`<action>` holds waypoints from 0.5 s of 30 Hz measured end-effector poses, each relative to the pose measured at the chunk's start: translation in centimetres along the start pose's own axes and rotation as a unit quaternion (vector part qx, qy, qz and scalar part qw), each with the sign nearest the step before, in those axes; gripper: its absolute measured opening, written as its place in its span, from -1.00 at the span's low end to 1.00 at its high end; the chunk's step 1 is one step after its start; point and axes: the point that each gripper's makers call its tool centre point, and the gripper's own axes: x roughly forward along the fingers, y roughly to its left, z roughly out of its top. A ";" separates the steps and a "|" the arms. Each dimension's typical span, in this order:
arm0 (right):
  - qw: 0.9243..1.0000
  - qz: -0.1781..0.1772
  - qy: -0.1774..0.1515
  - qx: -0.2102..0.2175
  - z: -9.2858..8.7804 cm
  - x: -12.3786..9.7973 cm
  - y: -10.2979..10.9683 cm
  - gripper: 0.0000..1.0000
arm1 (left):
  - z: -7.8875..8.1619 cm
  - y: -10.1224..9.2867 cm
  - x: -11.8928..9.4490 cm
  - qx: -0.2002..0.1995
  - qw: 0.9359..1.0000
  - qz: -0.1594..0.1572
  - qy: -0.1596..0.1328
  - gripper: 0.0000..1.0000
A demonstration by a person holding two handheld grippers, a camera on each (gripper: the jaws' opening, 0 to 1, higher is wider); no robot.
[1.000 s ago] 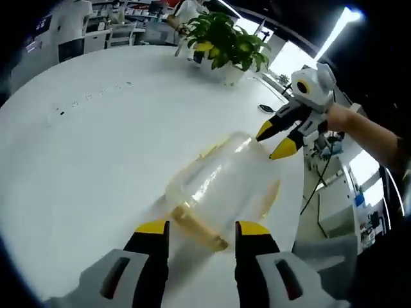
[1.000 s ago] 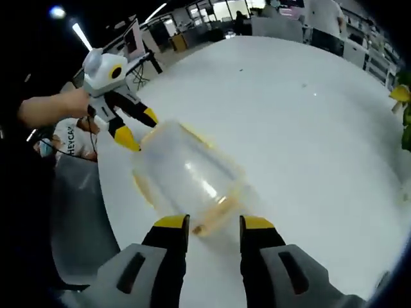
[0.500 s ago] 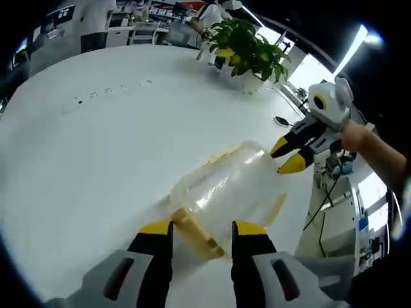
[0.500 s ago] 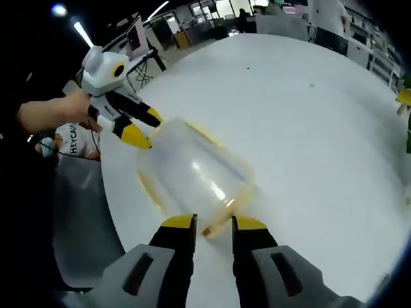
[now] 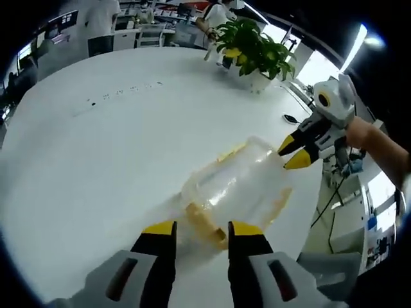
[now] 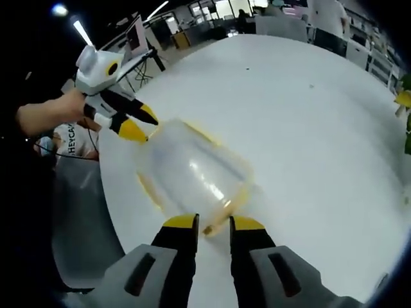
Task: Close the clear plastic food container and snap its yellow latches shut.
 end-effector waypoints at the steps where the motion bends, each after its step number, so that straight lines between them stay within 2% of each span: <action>1: 1.000 0.001 0.000 0.000 0.0 0.0 0.0 -0.67 | -0.1 -0.4 0.0 -0.004 1.000 -0.010 0.001 -0.62; 2: 1.000 0.001 -0.001 0.000 0.0 0.0 0.0 -0.67 | -0.1 -0.9 0.1 -0.009 1.000 -0.021 0.002 -0.70; 4: 1.000 0.000 -0.003 0.002 0.0 0.0 0.1 -0.67 | 0.0 -0.9 0.1 -0.019 1.000 -0.023 0.005 -0.79; 5: 1.000 0.000 -0.005 0.003 0.0 0.0 0.1 -0.67 | 0.3 -1.3 0.2 -0.039 0.999 -0.036 -0.001 -0.78; 6: 1.000 0.000 -0.006 0.004 0.0 0.0 0.1 -0.67 | 0.2 -1.7 0.5 -0.064 0.997 -0.043 0.002 -0.68; 7: 1.000 0.000 -0.007 0.005 0.0 0.0 0.1 -0.67 | -0.5 -1.5 0.9 -0.049 0.998 -0.033 0.016 -0.62; 8: 1.000 0.001 -0.008 0.008 0.0 0.0 0.1 -0.67 | -0.8 -1.8 1.1 -0.037 0.998 -0.038 0.021 -0.54; 9: 1.000 0.003 -0.007 0.013 0.0 0.0 0.1 -0.67 | -0.6 -1.7 1.2 -0.063 0.997 -0.034 0.015 -0.51; 10: 1.000 0.005 -0.007 0.016 0.0 0.0 0.1 -0.68 | -0.6 -1.5 1.2 -0.073 0.997 -0.036 0.014 -0.50; 15: 1.000 0.011 0.004 0.008 0.0 0.2 0.3 -0.69 | -0.6 -1.6 1.3 -0.067 0.997 -0.042 0.011 -0.53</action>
